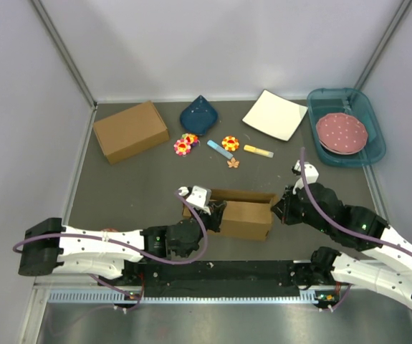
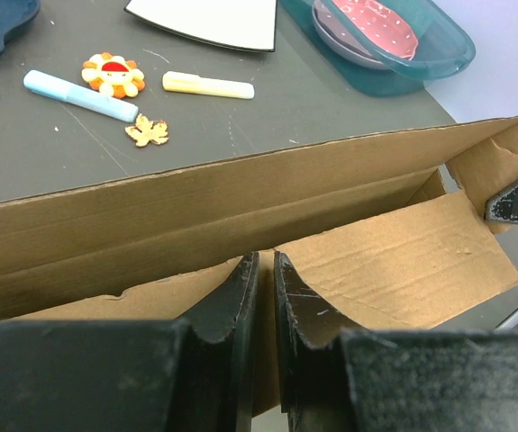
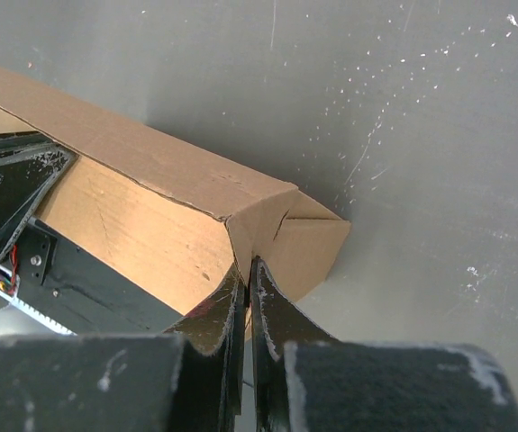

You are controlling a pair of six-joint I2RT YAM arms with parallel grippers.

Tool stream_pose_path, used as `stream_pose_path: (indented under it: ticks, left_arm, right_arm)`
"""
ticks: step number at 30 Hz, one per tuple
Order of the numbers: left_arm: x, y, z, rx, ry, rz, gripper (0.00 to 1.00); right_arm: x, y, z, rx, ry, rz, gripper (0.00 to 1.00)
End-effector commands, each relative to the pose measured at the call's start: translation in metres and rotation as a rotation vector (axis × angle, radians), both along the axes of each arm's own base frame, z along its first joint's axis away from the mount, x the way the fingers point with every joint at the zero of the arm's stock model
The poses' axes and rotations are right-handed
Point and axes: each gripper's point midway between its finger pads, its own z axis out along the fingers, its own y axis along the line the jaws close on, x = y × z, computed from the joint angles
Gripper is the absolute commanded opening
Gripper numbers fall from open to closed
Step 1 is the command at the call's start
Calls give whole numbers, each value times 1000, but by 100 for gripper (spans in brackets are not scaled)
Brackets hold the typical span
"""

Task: Fold the paper box

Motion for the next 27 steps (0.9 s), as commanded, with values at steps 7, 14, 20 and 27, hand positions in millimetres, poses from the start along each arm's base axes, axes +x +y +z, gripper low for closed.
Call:
stream_pose_path:
  ticks: [7, 14, 20, 27]
  left_arm:
    - [-6, 11, -53, 178, 68, -12, 17]
    - [-6, 12, -52, 173, 74, -2, 16]
    - [-6, 12, -55, 181, 79, 2, 16]
    - [-6, 12, -59, 194, 83, 2, 16]
  right_arm:
    - [-25, 7, -21, -91, 127, 136, 0]
    - [-29, 0, -38, -155, 172, 134, 0]
    - [-21, -5, -14, -93, 102, 75, 0]
    - [-13, 5, 36, 45, 21, 56, 0]
